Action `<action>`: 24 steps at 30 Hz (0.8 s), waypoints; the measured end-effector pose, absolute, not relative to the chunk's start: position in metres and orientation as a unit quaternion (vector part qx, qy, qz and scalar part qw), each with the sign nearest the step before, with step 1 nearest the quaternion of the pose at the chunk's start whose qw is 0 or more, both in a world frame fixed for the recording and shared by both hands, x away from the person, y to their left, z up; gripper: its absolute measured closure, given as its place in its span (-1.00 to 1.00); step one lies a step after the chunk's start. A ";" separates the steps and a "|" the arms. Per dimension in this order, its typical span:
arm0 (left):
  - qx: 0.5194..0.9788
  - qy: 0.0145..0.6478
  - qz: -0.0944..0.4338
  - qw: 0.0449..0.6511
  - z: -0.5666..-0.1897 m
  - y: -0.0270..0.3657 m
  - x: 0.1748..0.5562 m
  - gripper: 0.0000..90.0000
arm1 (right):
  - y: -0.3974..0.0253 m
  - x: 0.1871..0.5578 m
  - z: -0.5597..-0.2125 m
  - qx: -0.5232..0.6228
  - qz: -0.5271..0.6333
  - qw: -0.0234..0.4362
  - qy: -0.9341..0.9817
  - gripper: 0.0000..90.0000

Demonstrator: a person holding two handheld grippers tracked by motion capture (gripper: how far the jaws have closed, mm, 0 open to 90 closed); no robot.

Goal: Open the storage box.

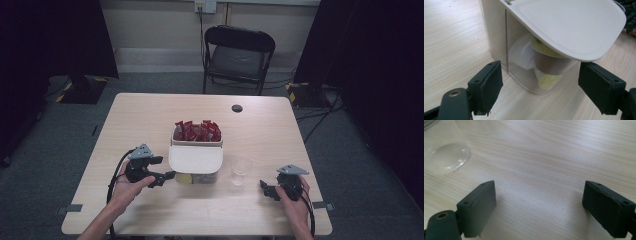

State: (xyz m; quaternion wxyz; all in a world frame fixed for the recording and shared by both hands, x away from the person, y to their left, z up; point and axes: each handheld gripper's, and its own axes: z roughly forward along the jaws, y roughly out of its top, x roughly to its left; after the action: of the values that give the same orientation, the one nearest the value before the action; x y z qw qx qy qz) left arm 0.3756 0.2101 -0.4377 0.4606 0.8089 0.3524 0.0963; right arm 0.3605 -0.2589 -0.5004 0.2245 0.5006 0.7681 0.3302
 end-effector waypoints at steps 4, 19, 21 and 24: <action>0.809 0.352 0.095 0.462 -0.436 0.209 0.377 -0.59 | -0.259 0.361 -0.500 0.501 0.330 0.224 0.768 -0.75; 0.812 0.341 0.083 0.467 -0.428 0.203 0.381 -0.62 | -0.259 0.361 -0.500 0.500 0.330 0.224 0.768 -0.75; 0.812 0.340 0.083 0.467 -0.428 0.203 0.381 -0.62 | -0.259 0.361 -0.500 0.500 0.330 0.224 0.768 -0.75; 0.813 0.338 0.084 0.466 -0.427 0.203 0.381 -0.62 | -0.259 0.361 -0.500 0.500 0.330 0.224 0.768 -0.75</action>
State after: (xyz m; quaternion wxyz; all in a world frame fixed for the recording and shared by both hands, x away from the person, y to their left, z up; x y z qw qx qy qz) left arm 0.3809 0.2033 -0.4270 0.4657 0.8134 0.3382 0.0843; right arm 0.3606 -0.2589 -0.5004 0.2245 0.5004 0.7683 0.3301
